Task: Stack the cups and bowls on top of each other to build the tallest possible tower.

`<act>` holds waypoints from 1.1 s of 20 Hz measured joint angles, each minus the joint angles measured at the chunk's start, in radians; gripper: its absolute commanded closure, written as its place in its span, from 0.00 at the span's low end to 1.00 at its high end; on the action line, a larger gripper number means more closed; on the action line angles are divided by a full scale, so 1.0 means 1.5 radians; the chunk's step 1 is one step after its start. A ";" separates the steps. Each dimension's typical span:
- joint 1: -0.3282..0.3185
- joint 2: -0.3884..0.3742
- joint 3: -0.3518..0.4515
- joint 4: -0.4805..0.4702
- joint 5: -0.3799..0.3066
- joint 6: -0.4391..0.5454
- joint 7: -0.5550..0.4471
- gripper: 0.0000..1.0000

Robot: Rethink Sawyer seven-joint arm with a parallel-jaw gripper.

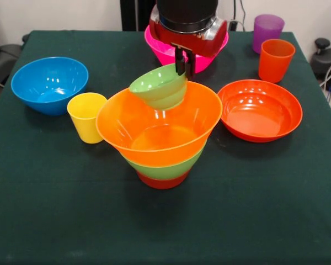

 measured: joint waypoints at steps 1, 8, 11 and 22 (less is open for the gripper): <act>0.000 0.001 0.000 -0.001 0.000 0.000 0.000 1.00; 0.000 0.037 -0.010 -0.042 0.001 0.000 0.000 1.00; 0.000 0.052 -0.013 -0.055 0.001 0.000 0.000 1.00; 0.004 0.066 -0.016 -0.061 0.011 -0.009 0.000 1.00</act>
